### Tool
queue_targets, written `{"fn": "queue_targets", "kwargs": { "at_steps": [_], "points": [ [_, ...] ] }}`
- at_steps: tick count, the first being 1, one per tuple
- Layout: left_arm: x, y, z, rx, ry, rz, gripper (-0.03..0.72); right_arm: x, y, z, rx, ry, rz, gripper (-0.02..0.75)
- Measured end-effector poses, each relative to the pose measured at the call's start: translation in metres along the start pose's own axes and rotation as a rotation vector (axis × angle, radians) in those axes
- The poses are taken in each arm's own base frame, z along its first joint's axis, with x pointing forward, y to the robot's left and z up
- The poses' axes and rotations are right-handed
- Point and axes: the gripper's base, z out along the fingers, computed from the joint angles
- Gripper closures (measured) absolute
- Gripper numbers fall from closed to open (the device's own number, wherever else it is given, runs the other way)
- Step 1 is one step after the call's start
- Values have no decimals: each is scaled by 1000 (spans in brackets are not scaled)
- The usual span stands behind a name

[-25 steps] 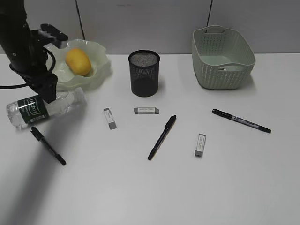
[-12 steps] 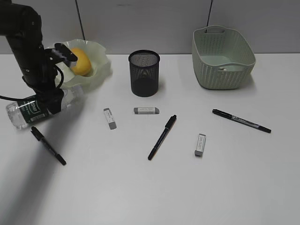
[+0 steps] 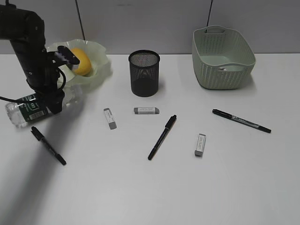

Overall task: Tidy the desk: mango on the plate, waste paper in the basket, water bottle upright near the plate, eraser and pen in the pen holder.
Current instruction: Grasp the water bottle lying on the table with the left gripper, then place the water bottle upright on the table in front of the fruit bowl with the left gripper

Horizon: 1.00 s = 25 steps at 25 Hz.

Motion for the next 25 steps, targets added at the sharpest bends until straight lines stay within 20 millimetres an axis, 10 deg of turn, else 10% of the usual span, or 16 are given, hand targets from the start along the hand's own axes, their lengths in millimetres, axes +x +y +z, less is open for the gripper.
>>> {"fn": "queue_targets", "kwargs": {
  "at_steps": [8, 18, 25],
  "points": [
    [3, -1, -17, 51, 53, -36, 178, 0, 0, 0, 0, 0, 1, 239],
    [16, 0, -102, 162, -145, -241, 178, 0, 0, 0, 0, 0, 0, 239],
    [61, 5, -148, 229, -314, -420, 178, 0, 0, 0, 0, 0, 0, 239]
  ]
}}
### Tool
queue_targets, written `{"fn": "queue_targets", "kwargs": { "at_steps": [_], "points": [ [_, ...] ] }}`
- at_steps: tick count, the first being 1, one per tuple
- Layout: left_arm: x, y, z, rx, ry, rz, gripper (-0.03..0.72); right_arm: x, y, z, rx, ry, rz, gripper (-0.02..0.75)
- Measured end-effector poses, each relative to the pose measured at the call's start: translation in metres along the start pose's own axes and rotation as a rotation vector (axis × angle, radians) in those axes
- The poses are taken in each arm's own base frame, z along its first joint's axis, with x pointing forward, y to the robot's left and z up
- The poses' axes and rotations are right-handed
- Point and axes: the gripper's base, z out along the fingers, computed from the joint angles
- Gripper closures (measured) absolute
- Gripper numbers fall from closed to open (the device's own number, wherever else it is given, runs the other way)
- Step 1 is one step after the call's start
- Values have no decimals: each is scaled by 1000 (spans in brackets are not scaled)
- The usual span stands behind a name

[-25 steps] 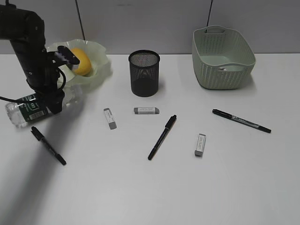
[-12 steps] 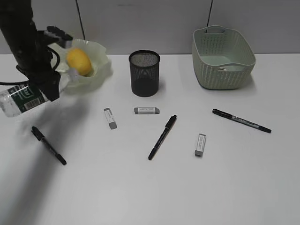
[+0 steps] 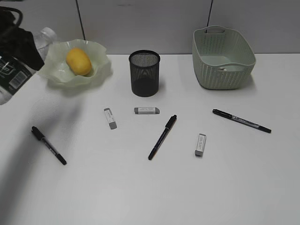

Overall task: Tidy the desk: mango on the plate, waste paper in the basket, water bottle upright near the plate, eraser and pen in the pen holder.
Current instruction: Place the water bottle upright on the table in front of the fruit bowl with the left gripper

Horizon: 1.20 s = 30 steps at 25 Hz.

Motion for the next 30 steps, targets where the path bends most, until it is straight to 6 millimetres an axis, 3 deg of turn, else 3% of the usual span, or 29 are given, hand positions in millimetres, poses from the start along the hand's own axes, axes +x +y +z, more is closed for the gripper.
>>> {"fn": "queue_targets", "kwargs": {
  "at_steps": [7, 15, 22, 30],
  "points": [
    [53, -9, -20, -115, -290, -150, 179, 0, 0, 0, 0, 0, 1, 240],
    [85, -5, -4, -294, -646, -410, 179, 0, 0, 0, 0, -1, 0, 239],
    [71, -18, 5, -497, -902, -385, 179, 0, 0, 0, 0, -1, 0, 240],
    [63, -9, 55, -551, -940, -503, 179, 0, 0, 0, -1, -1, 1, 239]
  ]
}}
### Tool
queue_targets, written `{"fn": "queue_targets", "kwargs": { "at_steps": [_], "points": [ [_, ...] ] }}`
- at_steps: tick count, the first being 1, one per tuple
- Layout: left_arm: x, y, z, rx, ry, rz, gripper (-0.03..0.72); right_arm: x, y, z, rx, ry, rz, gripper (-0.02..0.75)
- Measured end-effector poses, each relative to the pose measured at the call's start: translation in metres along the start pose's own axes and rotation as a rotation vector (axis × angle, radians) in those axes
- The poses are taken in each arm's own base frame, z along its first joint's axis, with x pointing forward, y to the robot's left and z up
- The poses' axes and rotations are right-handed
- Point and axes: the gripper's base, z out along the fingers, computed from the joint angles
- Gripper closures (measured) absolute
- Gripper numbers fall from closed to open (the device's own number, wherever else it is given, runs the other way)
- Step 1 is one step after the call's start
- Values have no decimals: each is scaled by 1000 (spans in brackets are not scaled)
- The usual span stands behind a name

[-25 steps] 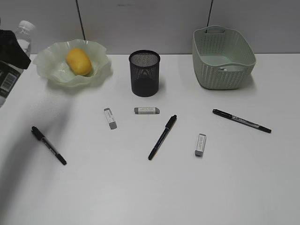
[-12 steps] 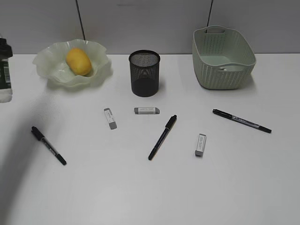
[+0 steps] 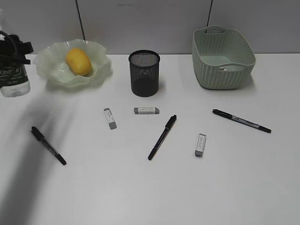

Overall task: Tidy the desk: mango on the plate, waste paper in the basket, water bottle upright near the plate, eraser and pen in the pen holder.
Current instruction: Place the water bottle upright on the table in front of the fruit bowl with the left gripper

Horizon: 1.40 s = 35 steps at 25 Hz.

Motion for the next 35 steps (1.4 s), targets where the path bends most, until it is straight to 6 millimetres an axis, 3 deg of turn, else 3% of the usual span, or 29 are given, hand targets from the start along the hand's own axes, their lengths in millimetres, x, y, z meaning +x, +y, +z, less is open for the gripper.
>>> {"fn": "queue_targets", "kwargs": {
  "at_steps": [8, 25, 35],
  "points": [
    [28, 3, 25, -32, -52, -88, 179, 0, 0, 0, 0, -1, 0, 239],
    [90, 4, 60, 36, -225, 23, 179, -2, 0, 1, -1, -27, -1, 239],
    [99, 0, 63, 96, -265, 4, 180, -2, 0, 1, -1, -27, -1, 240]
  ]
}}
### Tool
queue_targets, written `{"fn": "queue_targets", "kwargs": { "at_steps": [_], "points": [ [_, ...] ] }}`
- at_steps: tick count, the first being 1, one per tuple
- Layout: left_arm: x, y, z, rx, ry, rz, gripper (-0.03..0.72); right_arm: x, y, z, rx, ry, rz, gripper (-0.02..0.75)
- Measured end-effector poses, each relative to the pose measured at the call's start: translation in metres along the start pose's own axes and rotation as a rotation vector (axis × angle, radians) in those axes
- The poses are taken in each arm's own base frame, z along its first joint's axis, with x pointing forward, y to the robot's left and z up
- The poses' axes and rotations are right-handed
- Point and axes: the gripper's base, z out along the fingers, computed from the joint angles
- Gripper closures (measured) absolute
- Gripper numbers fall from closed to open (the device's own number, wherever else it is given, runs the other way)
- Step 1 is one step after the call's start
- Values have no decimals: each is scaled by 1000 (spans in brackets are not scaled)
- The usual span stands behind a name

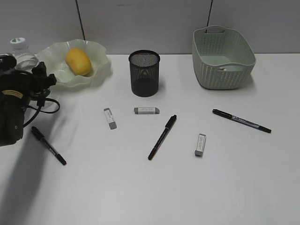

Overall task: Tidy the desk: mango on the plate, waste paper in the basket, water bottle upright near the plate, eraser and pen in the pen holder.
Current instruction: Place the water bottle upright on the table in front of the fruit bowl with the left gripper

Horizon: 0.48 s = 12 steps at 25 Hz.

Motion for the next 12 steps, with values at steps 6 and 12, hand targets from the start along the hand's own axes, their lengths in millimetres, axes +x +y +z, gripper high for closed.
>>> {"fn": "queue_targets", "kwargs": {
  "at_steps": [6, 12],
  "points": [
    [1, -3, 0, 31, 10, 8, 111, 0, 0, 0, 0, -1, 0, 240],
    [5, -1, -4, 36, 36, 13, 87, 0, 0, 0, 1, -2, 0, 239]
  ]
}}
